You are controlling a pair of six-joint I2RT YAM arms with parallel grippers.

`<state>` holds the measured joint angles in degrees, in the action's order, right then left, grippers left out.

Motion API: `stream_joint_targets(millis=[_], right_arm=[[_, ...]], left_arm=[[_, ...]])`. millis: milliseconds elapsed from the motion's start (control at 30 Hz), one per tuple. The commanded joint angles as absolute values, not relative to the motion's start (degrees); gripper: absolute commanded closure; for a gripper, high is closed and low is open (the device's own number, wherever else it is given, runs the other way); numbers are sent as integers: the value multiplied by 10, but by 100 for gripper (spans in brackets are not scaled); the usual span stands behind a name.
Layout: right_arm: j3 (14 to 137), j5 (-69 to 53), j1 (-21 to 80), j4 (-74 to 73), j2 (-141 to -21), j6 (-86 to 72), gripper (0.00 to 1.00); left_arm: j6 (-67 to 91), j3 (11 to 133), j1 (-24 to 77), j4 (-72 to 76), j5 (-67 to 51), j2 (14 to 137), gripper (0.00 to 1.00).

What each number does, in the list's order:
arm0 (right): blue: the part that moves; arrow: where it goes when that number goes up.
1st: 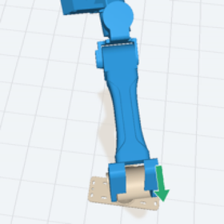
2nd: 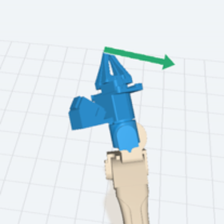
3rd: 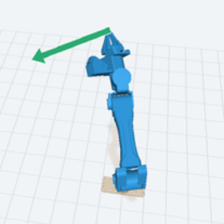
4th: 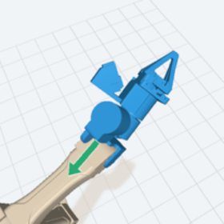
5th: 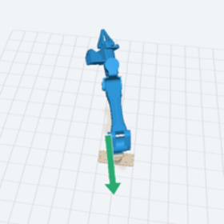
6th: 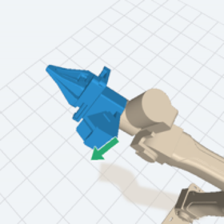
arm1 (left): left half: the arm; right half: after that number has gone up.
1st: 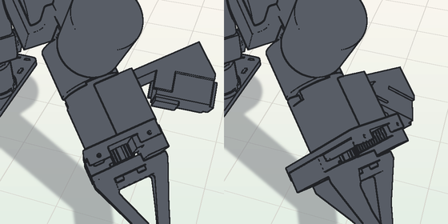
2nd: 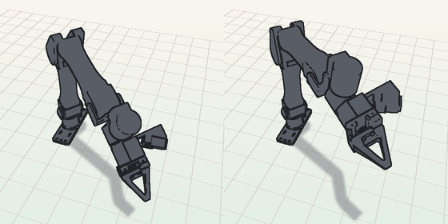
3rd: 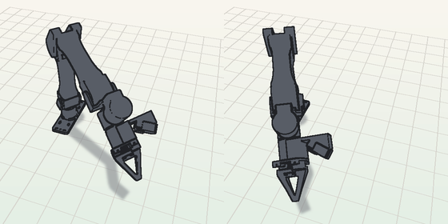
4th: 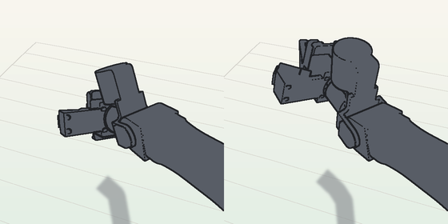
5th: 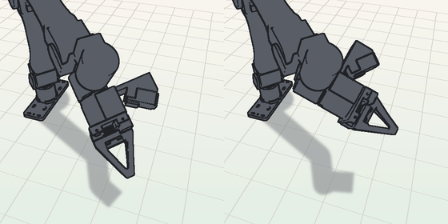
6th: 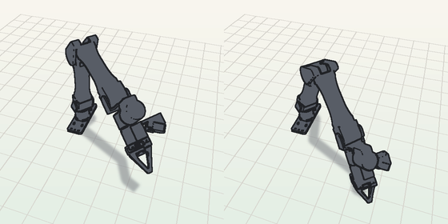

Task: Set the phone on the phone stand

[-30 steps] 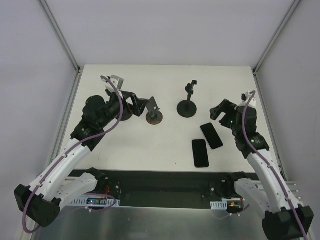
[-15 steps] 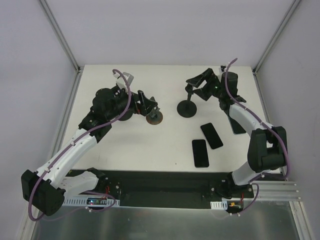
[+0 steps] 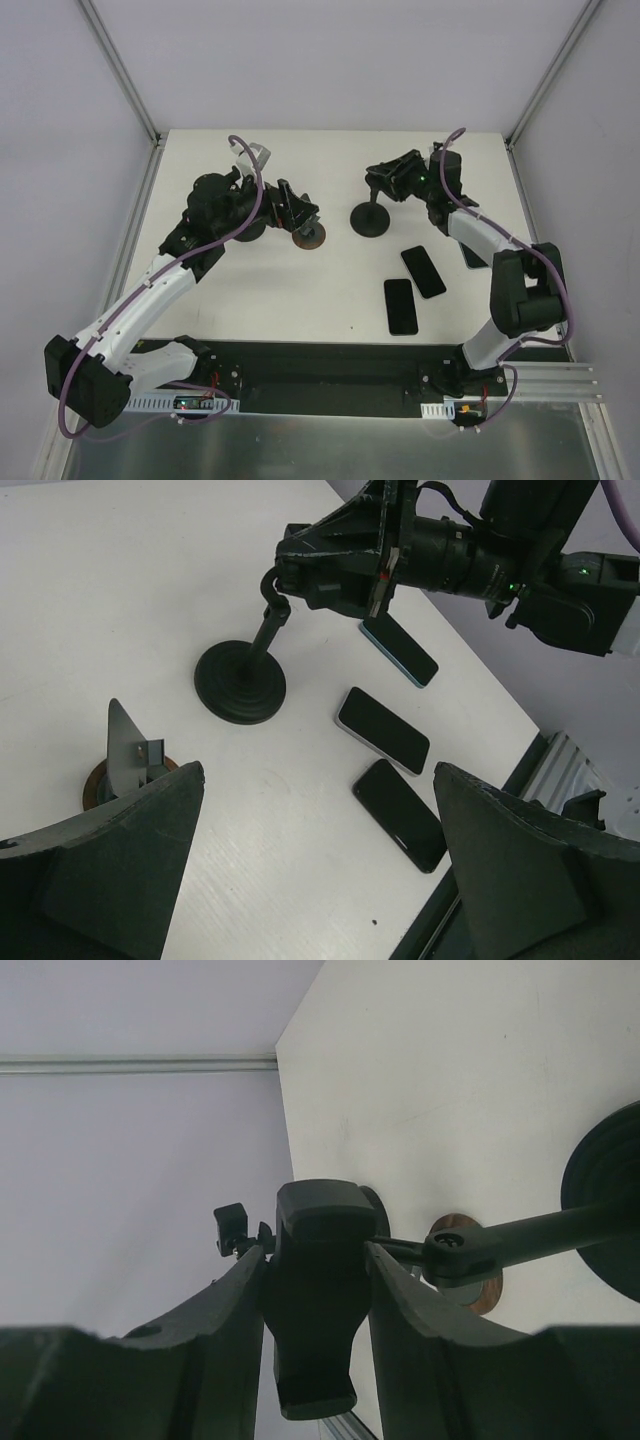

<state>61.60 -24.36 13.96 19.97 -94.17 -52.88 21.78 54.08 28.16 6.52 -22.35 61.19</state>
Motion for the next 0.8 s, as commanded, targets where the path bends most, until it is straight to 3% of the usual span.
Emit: stream_joint_targets(millis=[0,33,133,300,467,633,700,767], right_arm=[[578,-190,169,242,-869,-597,93],[568,-179,175,244,-846,-608,99],[524,-103,214,221,-783,-634,99],[440,157,340,155,-671,-673,99],[404,319,451,139,-653,-743,99],[400,372,504,138,-673,-759,98],[398,382,519,138,-678,-746,87],[396,375,528,164,-678,-709,51]], left_arm=[[229,563,286,71,-239,618,4],[229,563,286,71,-240,621,4],[231,564,286,70,-243,626,5],[239,567,286,70,-252,631,6],[244,568,286,69,-255,636,7],[243,567,286,69,-255,639,7],[242,568,286,69,-254,640,7],[242,568,286,69,-255,641,7]])
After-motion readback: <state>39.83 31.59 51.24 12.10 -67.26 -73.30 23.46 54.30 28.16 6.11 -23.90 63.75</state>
